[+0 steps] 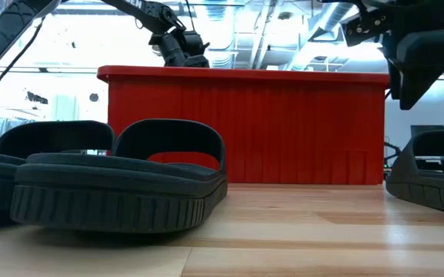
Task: Pick and place slides into bin
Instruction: Put the black slide into the red organizer bin
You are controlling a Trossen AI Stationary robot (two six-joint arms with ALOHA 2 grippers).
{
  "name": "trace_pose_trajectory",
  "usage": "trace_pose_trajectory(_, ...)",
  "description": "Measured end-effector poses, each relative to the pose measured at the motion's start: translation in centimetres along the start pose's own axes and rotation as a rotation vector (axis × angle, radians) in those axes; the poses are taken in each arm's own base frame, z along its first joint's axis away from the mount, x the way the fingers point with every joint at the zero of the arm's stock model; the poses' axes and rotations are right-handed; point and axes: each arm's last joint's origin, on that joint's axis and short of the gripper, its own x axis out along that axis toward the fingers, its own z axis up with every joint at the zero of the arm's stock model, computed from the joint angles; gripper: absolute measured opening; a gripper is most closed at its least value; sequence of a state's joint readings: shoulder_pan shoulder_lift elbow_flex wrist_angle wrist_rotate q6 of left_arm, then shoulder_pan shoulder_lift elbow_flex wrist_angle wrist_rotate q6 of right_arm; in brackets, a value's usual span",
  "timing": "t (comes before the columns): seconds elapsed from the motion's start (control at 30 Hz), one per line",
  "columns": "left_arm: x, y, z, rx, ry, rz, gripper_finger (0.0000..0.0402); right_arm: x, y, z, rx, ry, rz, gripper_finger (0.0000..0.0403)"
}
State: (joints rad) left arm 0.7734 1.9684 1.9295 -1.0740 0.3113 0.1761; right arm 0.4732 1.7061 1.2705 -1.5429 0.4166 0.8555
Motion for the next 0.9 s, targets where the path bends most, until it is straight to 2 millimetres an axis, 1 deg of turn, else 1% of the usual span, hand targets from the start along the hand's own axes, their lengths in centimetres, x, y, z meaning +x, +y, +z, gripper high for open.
trace_pose_trajectory(0.1, 0.7, 0.2, -0.3, -0.002, -0.003, -0.005, 0.0026, 0.0, 0.0, 0.0, -0.001, 0.002, -0.001, 0.0183)
trace_pose_trajectory(0.33, 2.7, 0.7, -2.1, -0.009, 0.074, -0.017, 0.0026, 0.0, 0.1, -0.1, -0.003, 0.018, 0.013, 0.0187)
trace_pose_trajectory(0.4, 2.6, 0.6, -2.3, 0.004, 0.053, 0.003, 0.0025, 0.0, 0.1, -0.1, -0.004, 0.018, 0.013, 0.0187)
trace_pose_trajectory(0.53, 1.8, 0.6, -2.2, 0.020, -0.040, 0.014, 0.0025, 0.0, 0.1, -0.1, -0.003, 0.019, 0.012, 0.0184)
trace_pose_trajectory(0.7, 1.6, 1.4, -2.5, 0.000, -0.030, 0.025, 0.0025, 0.0, 0.0, -0.1, -0.004, 0.020, 0.012, 0.0182)
trace_pose_trajectory(0.9, 1.5, 1.4, -2.5, 0.010, -0.033, 0.032, 0.0029, 0.0, 0.0, -0.1, -0.005, 0.024, 0.011, 0.0185)
